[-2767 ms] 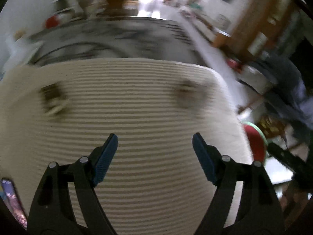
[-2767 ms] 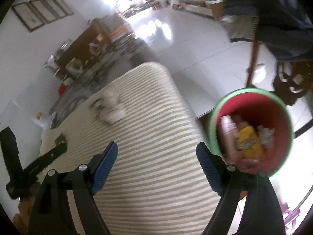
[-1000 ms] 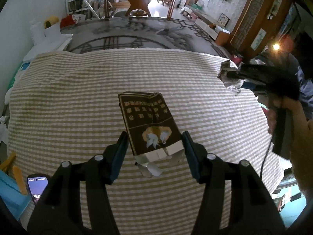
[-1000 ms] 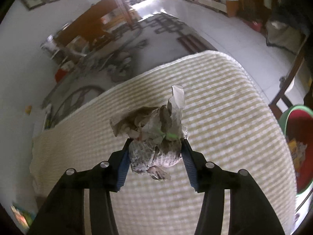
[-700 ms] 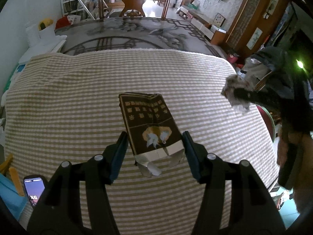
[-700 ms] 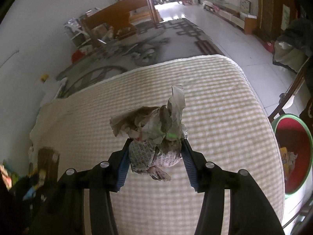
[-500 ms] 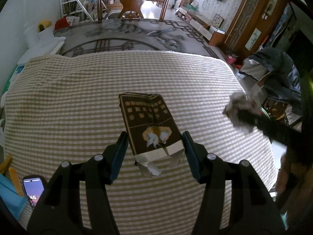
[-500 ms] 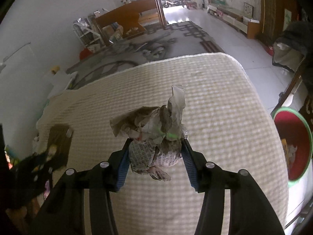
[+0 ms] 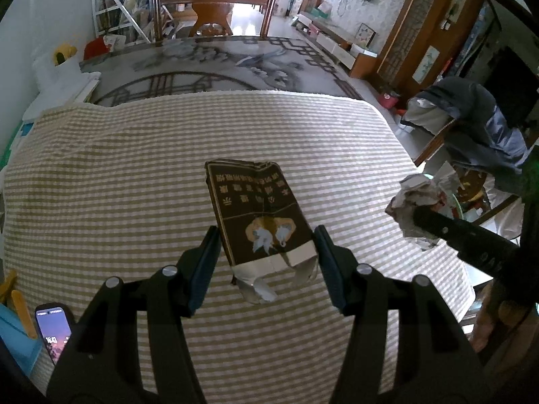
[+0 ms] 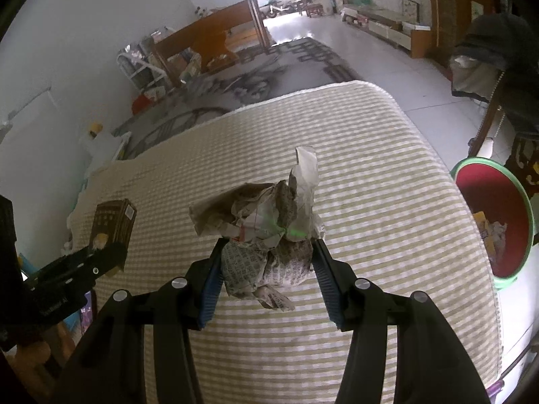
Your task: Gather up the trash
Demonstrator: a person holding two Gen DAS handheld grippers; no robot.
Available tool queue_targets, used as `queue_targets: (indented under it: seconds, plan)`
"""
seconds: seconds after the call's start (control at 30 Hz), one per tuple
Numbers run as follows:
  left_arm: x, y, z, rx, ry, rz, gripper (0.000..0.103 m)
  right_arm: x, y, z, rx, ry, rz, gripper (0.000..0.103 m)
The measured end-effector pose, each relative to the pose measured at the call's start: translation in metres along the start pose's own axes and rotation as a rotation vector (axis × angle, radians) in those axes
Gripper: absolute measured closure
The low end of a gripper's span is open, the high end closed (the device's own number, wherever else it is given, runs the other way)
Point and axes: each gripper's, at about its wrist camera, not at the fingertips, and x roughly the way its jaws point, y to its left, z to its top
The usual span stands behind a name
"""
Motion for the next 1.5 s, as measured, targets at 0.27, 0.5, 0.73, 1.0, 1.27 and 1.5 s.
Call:
queue_targets:
  seconds: [0.27,0.5,0.73,1.0,1.27,1.5]
  plan:
    - [-0.002,-0.009,0.000,0.016,-0.005,-0.004,0.048,-0.007,-0.009,0.000,0.016,-0.015,-0.017,0.053]
    - [-0.003,-0.012,-0.001,0.026,-0.006,-0.007,0.049,-0.012,-0.012,-0.002,0.014,-0.024,-0.021,0.053]
    - [-0.003,-0.013,-0.001,0.029,-0.005,-0.006,0.048,-0.012,-0.013,-0.003,0.023,-0.023,-0.020,0.052]
    - [-0.004,-0.020,-0.003,0.046,0.000,-0.010,0.047,-0.011,-0.015,-0.007,0.025,-0.009,-0.021,0.052]
    - [-0.004,-0.025,-0.004,0.047,0.001,-0.015,0.047,-0.014,-0.020,-0.007,0.034,-0.019,-0.031,0.052]
    - [-0.007,-0.035,-0.002,0.059,-0.008,-0.022,0.048,-0.017,-0.024,-0.007,0.033,-0.027,-0.034,0.052]
